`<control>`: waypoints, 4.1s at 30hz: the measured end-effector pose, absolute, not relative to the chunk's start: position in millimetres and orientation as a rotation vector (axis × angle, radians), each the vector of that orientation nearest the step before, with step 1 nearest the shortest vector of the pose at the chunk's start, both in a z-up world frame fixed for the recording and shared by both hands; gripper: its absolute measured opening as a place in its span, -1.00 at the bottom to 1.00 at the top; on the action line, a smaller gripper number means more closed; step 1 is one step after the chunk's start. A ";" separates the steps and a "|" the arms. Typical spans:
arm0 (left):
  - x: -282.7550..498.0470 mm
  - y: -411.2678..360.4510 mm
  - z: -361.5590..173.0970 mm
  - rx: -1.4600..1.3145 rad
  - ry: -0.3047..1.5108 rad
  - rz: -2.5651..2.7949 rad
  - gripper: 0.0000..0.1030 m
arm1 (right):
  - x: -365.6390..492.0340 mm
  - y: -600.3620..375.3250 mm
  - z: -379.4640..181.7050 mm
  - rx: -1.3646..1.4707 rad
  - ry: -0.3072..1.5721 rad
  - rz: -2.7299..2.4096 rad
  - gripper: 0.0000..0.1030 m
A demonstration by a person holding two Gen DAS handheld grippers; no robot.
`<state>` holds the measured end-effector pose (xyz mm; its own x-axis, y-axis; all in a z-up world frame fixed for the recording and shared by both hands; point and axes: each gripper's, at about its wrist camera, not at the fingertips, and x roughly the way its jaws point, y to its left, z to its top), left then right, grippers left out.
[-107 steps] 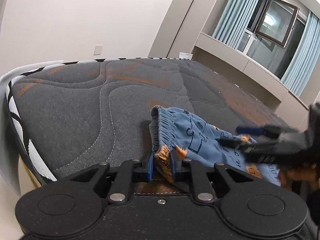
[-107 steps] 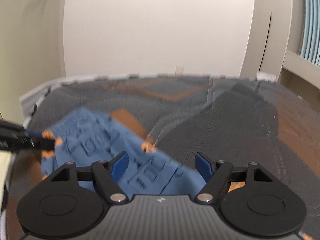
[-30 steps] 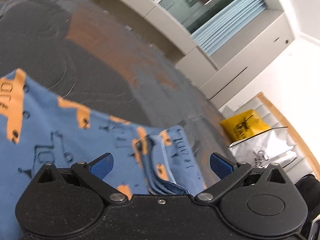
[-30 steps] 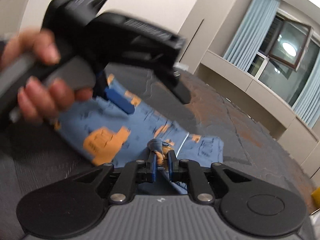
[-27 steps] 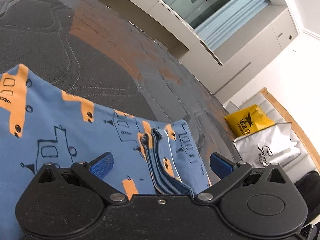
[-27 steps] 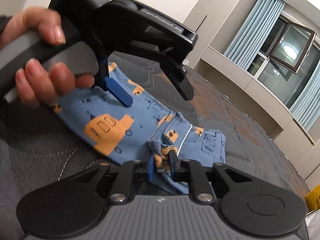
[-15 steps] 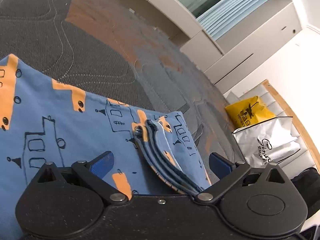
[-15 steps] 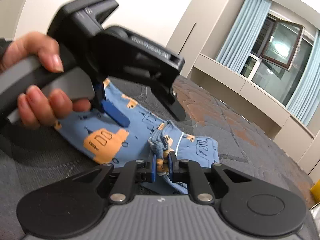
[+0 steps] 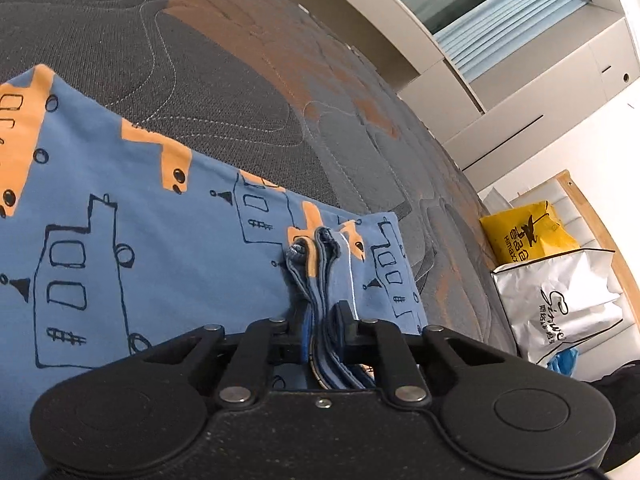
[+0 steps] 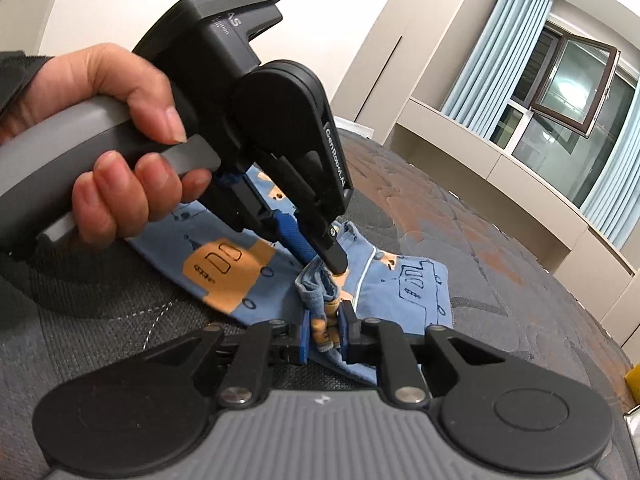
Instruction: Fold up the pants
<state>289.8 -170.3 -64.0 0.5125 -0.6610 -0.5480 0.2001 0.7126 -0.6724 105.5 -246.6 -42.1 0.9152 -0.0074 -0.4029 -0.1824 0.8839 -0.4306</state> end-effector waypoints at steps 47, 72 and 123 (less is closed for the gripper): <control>237.7 -36.0 -18.1 -0.421 0.608 -0.317 0.52 | 123.1 -216.0 -15.5 -0.443 0.315 0.051 0.97; 216.6 -52.3 -34.2 -0.145 0.609 -0.165 0.79 | 204.5 -287.7 -36.1 -0.413 0.470 -0.167 0.99; 133.3 96.1 6.8 -0.556 0.339 0.032 -0.64 | 179.9 -155.0 -29.3 -0.328 0.329 0.125 1.00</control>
